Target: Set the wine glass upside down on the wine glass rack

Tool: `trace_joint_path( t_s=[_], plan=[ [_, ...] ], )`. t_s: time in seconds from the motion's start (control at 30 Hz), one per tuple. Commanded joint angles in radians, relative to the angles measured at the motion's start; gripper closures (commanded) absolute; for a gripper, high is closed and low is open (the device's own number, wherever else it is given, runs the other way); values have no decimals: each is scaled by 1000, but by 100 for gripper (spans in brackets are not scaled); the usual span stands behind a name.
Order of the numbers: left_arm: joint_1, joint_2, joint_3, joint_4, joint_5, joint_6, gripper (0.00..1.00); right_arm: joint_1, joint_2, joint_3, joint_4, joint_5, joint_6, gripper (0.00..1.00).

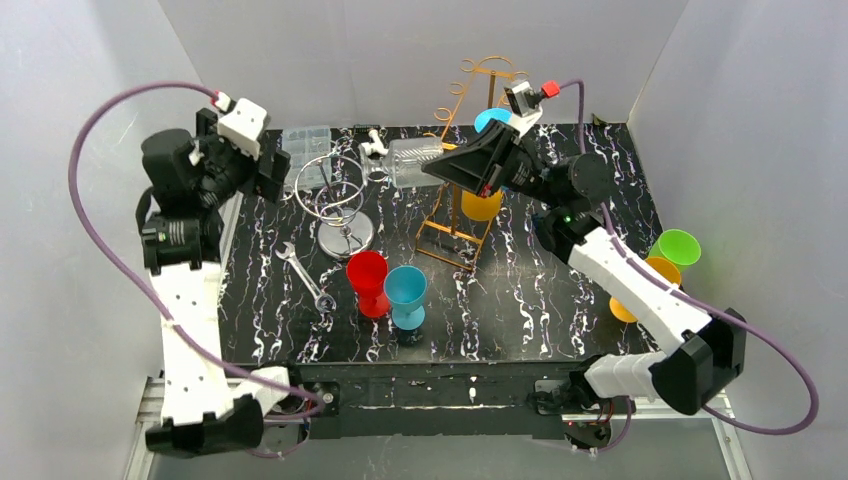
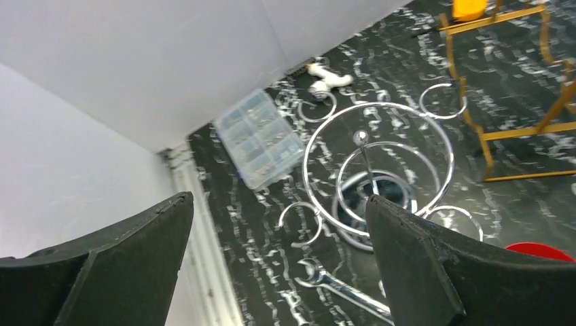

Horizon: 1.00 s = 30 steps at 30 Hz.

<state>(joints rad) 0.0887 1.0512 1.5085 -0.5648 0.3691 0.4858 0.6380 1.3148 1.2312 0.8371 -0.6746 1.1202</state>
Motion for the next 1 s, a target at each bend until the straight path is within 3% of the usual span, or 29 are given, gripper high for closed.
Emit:
trace_joint_path(
  t_s=[0.0, 0.13, 0.33, 0.57, 0.73, 0.97],
  plan=[
    [89, 168, 126, -131, 382, -61, 2, 9, -109, -91, -21, 91, -71, 99],
    [89, 281, 231, -212, 505, -33, 2, 56, -107, -187, 28, 134, -71, 99],
    [6, 365, 280, -286, 432, 56, 2, 117, -82, -326, 239, 259, -43, 99],
    [-130, 382, 216, -253, 268, 47, 24, 126, -153, -455, 232, 355, -96, 99],
    [-167, 385, 175, -178, 131, 15, 36, 126, -181, -519, 229, 386, -96, 99],
    [-179, 357, 137, -125, 76, -20, 50, 126, -217, -561, 213, 400, -103, 99]
  ],
)
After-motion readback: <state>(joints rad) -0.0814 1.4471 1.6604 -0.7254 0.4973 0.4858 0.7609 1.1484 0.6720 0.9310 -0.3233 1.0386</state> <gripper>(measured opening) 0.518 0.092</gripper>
